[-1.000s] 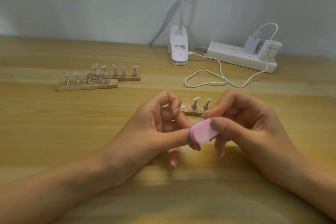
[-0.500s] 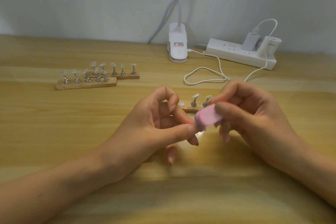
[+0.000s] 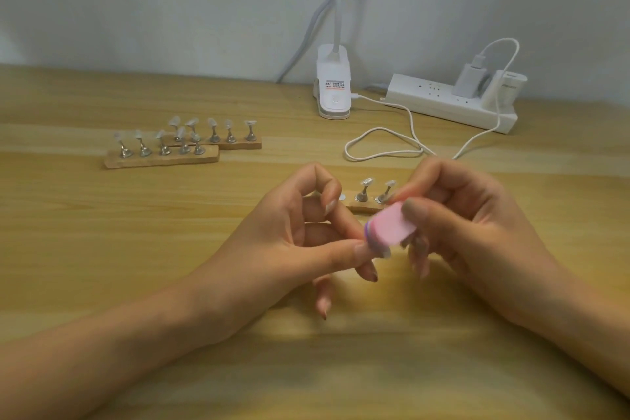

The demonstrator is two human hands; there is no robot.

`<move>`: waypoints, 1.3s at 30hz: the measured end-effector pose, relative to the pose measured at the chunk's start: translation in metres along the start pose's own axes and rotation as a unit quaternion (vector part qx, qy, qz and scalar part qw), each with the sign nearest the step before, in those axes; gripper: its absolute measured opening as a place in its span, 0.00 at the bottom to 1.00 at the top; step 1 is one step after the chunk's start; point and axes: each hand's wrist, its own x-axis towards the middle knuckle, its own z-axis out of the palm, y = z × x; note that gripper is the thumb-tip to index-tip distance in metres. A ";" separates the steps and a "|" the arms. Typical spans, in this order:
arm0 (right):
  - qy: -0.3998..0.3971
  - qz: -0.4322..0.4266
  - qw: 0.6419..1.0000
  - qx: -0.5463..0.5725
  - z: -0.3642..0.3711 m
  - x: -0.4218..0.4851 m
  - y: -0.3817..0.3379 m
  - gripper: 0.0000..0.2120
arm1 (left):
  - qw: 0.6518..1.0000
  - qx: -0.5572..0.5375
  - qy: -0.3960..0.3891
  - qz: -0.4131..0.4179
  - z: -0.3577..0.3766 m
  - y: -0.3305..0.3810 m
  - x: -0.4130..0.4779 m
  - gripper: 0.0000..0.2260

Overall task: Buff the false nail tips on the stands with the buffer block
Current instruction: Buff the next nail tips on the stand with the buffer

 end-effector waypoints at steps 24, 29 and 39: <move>-0.004 0.004 1.000 0.001 0.002 0.001 0.000 0.07 | 0.999 -0.035 -0.003 -0.006 -0.001 -0.001 0.002 0.17; -0.013 0.005 1.000 0.001 0.002 0.001 0.000 0.06 | 0.999 -0.038 -0.006 -0.007 -0.001 -0.001 0.002 0.17; -0.008 0.011 1.000 -0.001 -0.002 0.001 0.001 0.08 | 0.999 -0.034 -0.010 -0.008 -0.002 -0.003 0.002 0.17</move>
